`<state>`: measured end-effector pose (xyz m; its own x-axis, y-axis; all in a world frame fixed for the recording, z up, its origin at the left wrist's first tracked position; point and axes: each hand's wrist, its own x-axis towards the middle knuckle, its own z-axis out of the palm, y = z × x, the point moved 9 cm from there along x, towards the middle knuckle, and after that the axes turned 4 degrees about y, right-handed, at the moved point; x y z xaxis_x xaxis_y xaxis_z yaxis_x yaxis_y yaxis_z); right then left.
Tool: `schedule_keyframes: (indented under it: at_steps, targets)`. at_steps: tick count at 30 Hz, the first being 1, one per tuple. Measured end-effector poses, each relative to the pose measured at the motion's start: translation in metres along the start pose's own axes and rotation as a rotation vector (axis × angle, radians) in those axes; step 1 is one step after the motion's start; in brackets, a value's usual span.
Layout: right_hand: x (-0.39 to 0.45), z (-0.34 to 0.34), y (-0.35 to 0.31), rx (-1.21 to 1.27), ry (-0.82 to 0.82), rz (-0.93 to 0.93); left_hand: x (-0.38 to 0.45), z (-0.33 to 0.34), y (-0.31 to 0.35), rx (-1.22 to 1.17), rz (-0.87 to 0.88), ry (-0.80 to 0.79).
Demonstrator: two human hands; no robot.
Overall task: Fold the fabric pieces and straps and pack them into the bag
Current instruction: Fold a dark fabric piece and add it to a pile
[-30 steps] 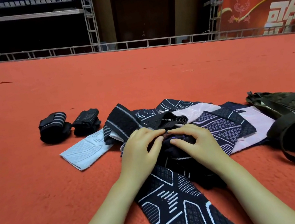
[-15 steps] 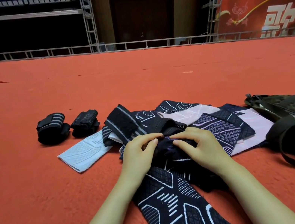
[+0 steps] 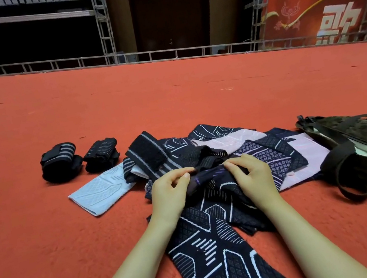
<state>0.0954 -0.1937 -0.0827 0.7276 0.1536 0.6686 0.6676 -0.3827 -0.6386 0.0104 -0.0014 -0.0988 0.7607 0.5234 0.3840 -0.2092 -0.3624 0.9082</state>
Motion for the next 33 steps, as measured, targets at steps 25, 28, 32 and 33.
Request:
schedule_keyframes:
  at_steps: [25, 28, 32, 33]
  targets:
    - [-0.017, 0.04, -0.031, 0.09, -0.296, -0.266, 0.002, 0.012, -0.006, 0.13, 0.063, -0.356]
    - [-0.012, 0.037, -0.019, 0.135, -0.265, -0.133, 0.003, 0.01, -0.008, 0.101, 0.039, -0.291]
    - [-0.01, 0.036, -0.011, 0.184, -0.255, -0.026, 0.003, 0.009, -0.01, 0.096, 0.041, -0.276]
    - [-0.009, 0.036, -0.009, 0.186, -0.254, -0.014, 0.002, 0.009, -0.011, 0.093, 0.04, -0.269]
